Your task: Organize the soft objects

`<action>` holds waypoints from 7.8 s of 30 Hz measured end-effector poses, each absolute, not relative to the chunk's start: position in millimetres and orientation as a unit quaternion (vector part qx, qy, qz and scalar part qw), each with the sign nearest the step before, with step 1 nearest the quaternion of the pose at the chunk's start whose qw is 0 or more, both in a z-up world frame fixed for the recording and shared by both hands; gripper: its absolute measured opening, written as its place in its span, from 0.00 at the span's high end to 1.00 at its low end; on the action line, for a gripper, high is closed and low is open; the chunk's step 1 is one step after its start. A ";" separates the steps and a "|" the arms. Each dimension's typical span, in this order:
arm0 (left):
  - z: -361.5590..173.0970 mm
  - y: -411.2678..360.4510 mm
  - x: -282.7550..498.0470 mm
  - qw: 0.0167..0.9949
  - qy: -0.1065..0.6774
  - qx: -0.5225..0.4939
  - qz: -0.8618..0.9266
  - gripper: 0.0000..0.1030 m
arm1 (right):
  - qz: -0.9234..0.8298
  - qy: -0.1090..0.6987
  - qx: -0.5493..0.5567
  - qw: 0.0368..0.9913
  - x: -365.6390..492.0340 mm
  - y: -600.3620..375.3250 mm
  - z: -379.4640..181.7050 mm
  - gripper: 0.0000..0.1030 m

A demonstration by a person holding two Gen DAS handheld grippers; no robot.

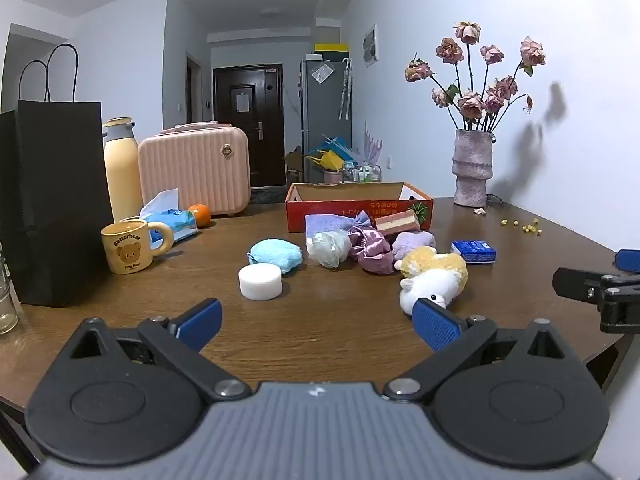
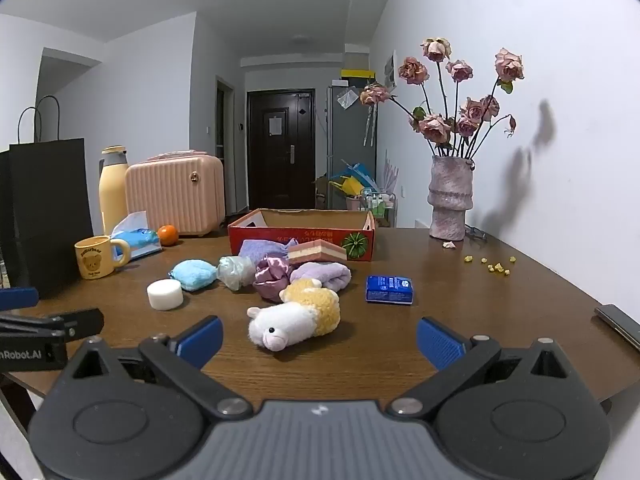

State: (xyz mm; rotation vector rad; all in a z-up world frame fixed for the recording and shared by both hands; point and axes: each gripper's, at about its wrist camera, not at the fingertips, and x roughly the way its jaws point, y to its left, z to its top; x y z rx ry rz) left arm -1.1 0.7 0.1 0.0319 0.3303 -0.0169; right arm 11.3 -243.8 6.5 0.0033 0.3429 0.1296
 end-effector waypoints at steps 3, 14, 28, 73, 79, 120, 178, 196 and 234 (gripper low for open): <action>-0.1 1.2 -1.7 0.986 0.167 0.015 -0.008 0.00 | 0.063 0.173 -0.004 0.983 11.2 -243.2 6.5 0.00; -2.3 3.7 -0.1 0.984 0.175 0.012 -0.007 0.00 | 0.064 0.173 -0.005 0.983 10.8 -242.8 5.6 0.00; -2.5 1.9 1.2 0.984 0.176 0.014 -0.008 0.00 | 0.065 0.174 -0.004 0.983 9.9 -242.0 4.7 0.00; -2.7 0.7 0.5 0.984 0.175 0.016 -0.008 0.00 | 0.065 0.173 -0.004 0.983 7.5 -240.7 6.8 0.00; -2.7 0.6 0.4 0.984 0.175 0.016 -0.008 0.00 | 0.065 0.173 -0.004 0.983 7.6 -241.8 7.0 0.00; 1.8 2.8 39.7 0.982 0.189 0.020 -0.003 0.00 | 0.065 0.195 0.001 0.979 48.5 -240.9 6.9 0.00; -29.4 25.2 171.0 0.963 0.271 -0.006 0.016 0.00 | 0.102 0.295 -0.018 0.950 201.9 -204.5 -26.8 0.00; -42.5 32.3 205.5 0.954 0.298 -0.014 0.029 0.00 | 0.096 0.333 -0.017 0.938 251.6 -204.8 -51.2 0.01; -41.3 48.5 253.0 0.944 0.328 0.001 0.036 0.00 | 0.085 0.329 0.039 0.940 277.9 -222.5 -58.2 0.37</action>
